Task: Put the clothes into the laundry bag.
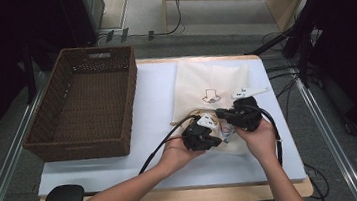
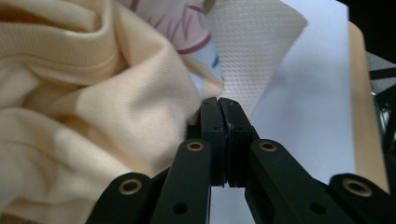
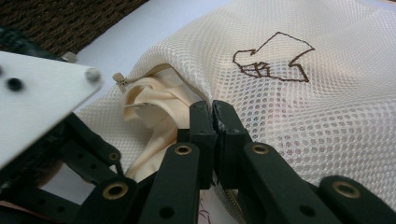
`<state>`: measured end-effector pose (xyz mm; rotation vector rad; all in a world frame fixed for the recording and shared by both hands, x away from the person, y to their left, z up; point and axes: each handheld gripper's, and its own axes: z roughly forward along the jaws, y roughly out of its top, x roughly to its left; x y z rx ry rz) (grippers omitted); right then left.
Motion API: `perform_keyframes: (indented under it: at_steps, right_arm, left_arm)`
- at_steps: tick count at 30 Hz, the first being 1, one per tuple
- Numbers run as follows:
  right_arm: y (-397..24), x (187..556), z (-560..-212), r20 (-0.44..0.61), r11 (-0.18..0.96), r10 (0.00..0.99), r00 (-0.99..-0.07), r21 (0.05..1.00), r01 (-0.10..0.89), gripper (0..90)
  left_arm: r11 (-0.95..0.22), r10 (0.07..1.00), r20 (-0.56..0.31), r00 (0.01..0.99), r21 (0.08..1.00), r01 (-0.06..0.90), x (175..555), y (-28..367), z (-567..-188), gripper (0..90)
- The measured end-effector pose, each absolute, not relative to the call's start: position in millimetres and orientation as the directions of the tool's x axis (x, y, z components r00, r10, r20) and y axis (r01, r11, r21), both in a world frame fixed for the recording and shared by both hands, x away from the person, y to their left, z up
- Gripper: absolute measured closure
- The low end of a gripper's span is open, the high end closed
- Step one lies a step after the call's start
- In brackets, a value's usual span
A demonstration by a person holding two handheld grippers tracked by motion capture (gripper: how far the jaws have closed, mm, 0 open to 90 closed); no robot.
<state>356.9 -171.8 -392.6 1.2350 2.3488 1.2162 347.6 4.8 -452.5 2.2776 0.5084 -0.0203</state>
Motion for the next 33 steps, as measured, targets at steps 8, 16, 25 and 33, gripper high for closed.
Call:
perform_keyframes:
  at_steps: [8,16,25,33]
  right_arm:
    - [-172.7,355.6,-393.4,0.176,0.303,0.76,-0.626,0.757,0.579,89.0]
    - [-173.3,353.7,-395.0,0.179,0.296,0.762,-0.622,0.759,0.58,89.0]
    - [-173.2,352.3,-393.6,0.182,0.295,0.758,-0.626,0.76,0.579,89.1]
    - [-173.2,350.3,-391.3,0.184,0.295,0.754,-0.63,0.763,0.576,89.1]
  left_arm:
    - [-0.599,0.396,-0.177,0.901,0.694,0.4,359.9,-1.9,-464.2,89.7]
    - [-0.584,0.439,-0.179,0.881,0.688,0.431,372.0,0.9,-466.7,90.0]
    - [-0.528,0.505,-0.249,0.827,0.668,0.524,382.3,0.0,-462.1,90.0]
    - [-0.496,0.534,-0.253,0.807,0.679,0.541,392.0,0.6,-456.5,90.0]
